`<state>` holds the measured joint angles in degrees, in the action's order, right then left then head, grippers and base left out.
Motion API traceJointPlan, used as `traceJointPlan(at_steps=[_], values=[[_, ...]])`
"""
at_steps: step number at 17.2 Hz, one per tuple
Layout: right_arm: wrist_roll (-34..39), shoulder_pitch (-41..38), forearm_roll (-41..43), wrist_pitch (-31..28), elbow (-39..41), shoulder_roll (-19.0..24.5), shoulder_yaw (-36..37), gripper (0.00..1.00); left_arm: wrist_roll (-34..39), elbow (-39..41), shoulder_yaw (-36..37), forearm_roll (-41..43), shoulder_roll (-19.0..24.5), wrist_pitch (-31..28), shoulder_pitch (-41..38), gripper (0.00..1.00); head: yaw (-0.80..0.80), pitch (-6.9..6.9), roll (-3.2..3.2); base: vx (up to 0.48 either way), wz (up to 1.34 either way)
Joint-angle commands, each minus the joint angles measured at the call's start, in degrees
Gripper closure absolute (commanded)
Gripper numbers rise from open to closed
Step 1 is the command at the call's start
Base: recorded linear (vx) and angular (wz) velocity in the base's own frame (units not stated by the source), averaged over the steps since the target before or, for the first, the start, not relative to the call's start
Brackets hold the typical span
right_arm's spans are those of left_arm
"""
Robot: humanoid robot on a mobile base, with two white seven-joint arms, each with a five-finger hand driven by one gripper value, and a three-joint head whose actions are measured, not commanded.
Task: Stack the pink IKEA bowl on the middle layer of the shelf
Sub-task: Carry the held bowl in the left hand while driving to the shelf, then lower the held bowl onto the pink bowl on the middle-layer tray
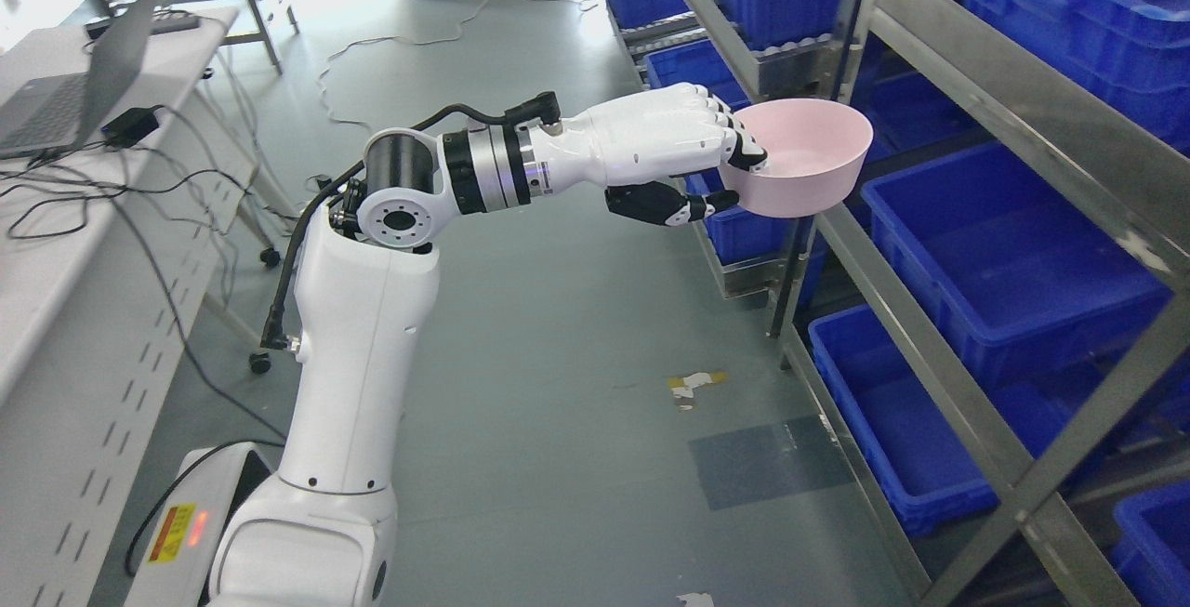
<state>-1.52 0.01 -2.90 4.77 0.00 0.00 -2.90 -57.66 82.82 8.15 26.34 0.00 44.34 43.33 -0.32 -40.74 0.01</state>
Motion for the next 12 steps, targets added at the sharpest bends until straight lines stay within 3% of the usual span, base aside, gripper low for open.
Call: traceJointPlan(at_steps=[1,6,12], values=[[0.0,-1.2,0.0,0.0,1.0,-1.0,0.0,0.00,-0.1,-0.4,0.3,-0.2,1.0,0.1,2.5,0.98,0.00,0.00,0.00,0.093,-0.67],[0.0,-1.2,0.0,0.0,1.0,-1.0,0.0,0.00,0.1,-0.2,5.9,-3.7,1.0,0.1,2.5,0.98,0.00,0.00,0.00,0.096,-0.87],[0.0,-1.2,0.0,0.0,1.0,-1.0,0.0,0.00,-0.6,-1.2,2.7,-2.9,1.0,-0.7,7.6,0.98,0.00,0.00,0.00,0.075,-1.12]])
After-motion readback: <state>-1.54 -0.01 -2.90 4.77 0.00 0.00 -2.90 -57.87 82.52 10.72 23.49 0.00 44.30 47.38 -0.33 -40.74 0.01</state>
